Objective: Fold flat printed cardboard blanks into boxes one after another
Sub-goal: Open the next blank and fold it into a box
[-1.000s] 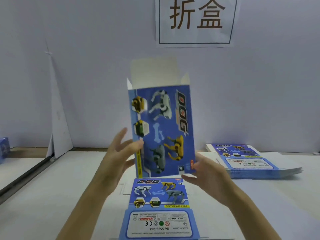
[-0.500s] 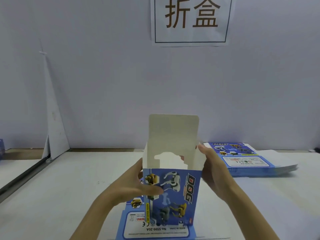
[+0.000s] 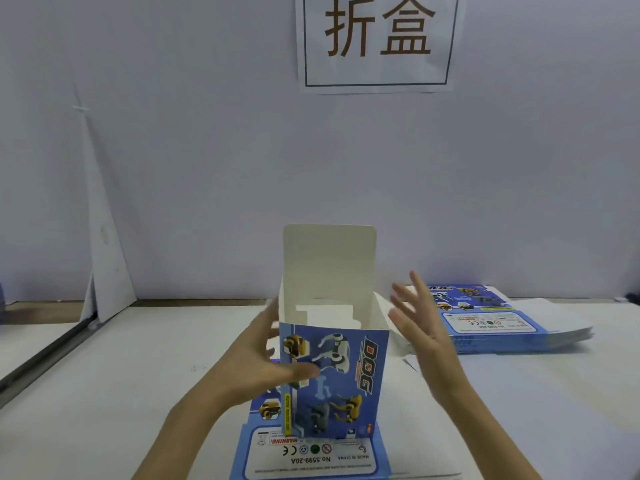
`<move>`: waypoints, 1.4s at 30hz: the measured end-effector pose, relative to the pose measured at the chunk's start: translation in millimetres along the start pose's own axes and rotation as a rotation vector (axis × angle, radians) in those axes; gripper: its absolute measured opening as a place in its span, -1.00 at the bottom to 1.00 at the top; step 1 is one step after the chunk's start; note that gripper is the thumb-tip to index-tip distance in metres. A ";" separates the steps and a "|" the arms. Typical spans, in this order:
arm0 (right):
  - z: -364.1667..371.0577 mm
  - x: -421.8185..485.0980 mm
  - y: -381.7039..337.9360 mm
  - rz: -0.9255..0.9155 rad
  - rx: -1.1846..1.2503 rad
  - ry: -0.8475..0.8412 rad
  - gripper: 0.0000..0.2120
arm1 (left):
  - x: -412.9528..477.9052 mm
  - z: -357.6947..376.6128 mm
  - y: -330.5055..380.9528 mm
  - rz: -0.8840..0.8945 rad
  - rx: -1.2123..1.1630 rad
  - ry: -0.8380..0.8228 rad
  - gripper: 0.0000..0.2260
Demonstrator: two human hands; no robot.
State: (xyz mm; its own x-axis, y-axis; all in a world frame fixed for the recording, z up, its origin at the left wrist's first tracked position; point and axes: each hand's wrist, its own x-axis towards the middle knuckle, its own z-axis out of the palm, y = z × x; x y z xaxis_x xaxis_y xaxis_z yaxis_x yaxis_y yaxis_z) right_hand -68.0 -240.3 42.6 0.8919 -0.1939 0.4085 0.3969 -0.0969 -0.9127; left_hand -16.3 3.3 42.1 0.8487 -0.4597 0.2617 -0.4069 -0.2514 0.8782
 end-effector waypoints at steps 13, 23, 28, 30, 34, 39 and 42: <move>-0.2 -7.0 2.2 -0.334 -0.242 0.082 -0.61 | -2.5 -0.7 -1.1 0.415 0.011 0.337 -0.62; 20.9 -14.1 15.2 -0.385 -0.025 0.228 -0.57 | -9.5 60.9 -28.9 0.190 -0.429 0.411 -0.63; 18.2 -11.9 11.2 -0.351 0.053 0.200 -0.56 | -9.0 63.6 -39.4 0.078 -0.480 0.271 -0.36; 13.0 -8.1 1.6 -0.333 0.015 0.184 -0.65 | -8.2 61.0 -45.9 0.004 -0.409 0.257 -0.28; 4.1 9.9 -30.2 -0.372 -0.224 0.308 -0.74 | -6.4 58.7 -50.1 0.020 -0.320 0.277 -0.44; 8.0 67.7 -78.2 -0.203 -0.475 -0.073 -0.51 | -7.5 59.3 -50.8 0.012 -0.328 0.293 -0.50; 16.9 96.7 -80.0 -0.025 -0.428 -0.214 -0.77 | -6.0 58.4 -54.5 -0.004 -0.335 0.298 -0.48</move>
State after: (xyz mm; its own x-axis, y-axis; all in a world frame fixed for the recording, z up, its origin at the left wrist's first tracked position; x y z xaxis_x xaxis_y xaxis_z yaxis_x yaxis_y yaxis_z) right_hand -9.8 -234.8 155.0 0.9255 0.0144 0.3784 0.3342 -0.5009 -0.7984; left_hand -19.0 -30.0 -30.7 0.9304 -0.1811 0.3186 -0.3130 0.0592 0.9479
